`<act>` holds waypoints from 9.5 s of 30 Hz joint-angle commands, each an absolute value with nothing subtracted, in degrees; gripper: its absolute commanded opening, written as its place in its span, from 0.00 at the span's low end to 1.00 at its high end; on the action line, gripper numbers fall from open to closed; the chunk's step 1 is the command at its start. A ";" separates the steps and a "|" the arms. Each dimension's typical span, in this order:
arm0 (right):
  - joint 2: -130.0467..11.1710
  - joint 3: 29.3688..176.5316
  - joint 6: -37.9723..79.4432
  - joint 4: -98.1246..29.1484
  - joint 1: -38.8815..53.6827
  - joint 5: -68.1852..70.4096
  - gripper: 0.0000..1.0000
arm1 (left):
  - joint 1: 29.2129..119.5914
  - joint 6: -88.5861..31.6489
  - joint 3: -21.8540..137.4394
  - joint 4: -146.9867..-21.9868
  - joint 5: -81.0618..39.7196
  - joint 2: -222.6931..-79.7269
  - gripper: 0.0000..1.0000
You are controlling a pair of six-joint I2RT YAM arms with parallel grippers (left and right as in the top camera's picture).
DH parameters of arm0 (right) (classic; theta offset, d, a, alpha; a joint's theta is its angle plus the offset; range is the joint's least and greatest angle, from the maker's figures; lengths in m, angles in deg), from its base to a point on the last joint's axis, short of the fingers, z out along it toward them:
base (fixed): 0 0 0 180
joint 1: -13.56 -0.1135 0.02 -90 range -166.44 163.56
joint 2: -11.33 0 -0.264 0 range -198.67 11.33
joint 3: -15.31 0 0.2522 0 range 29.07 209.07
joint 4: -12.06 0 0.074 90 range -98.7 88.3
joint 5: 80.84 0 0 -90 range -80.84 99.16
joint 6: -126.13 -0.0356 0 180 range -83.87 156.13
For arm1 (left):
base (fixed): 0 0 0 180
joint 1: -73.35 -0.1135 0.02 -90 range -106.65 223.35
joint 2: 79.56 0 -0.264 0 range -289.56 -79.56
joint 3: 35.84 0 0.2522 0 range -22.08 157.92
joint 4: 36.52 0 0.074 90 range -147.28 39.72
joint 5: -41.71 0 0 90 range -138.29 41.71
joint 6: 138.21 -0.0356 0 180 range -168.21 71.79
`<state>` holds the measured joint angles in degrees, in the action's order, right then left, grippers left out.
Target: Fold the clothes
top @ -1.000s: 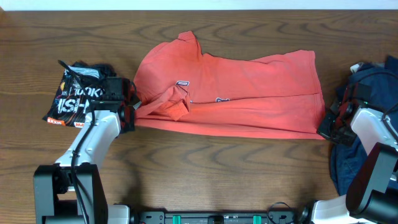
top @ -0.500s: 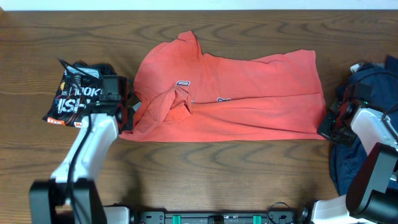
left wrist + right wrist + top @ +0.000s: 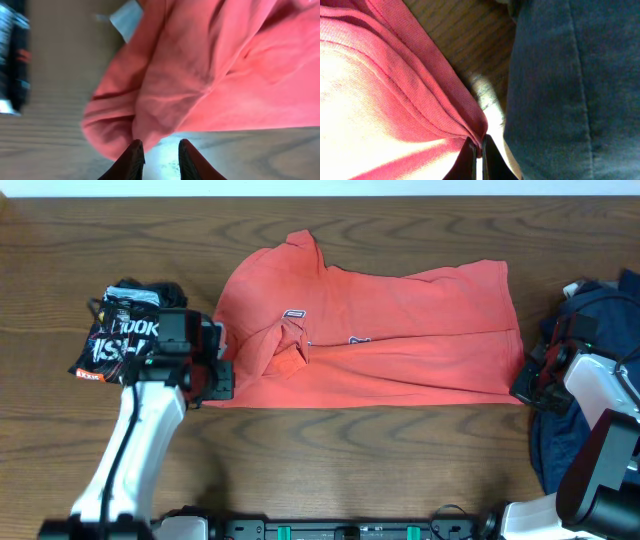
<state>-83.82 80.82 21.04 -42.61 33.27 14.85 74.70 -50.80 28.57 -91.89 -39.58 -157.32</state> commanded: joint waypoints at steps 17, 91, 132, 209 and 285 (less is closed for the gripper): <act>-83.93 81.78 20.32 -42.85 33.79 16.18 0.01 | 74.72 -49.57 29.44 -88.98 -45.35 -168.51 0.09; -82.53 82.02 15.99 -51.02 35.56 18.06 0.01 | 63.46 -35.04 28.20 -99.27 -53.30 -168.29 0.06; -68.80 87.64 25.92 -47.09 29.38 -1.81 0.70 | 80.34 -48.65 58.10 -45.42 -25.22 -203.66 0.97; -107.36 119.44 16.45 -38.15 21.53 19.75 0.01 | 78.63 -45.77 58.03 -81.07 -25.02 -183.13 0.06; -95.08 93.08 30.29 -52.25 30.65 15.11 0.61 | 85.45 -43.19 40.74 -103.80 -23.84 -183.68 0.06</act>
<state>-94.81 93.39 29.70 -52.42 30.23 15.37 85.67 -43.30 41.09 -102.03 -24.21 -183.44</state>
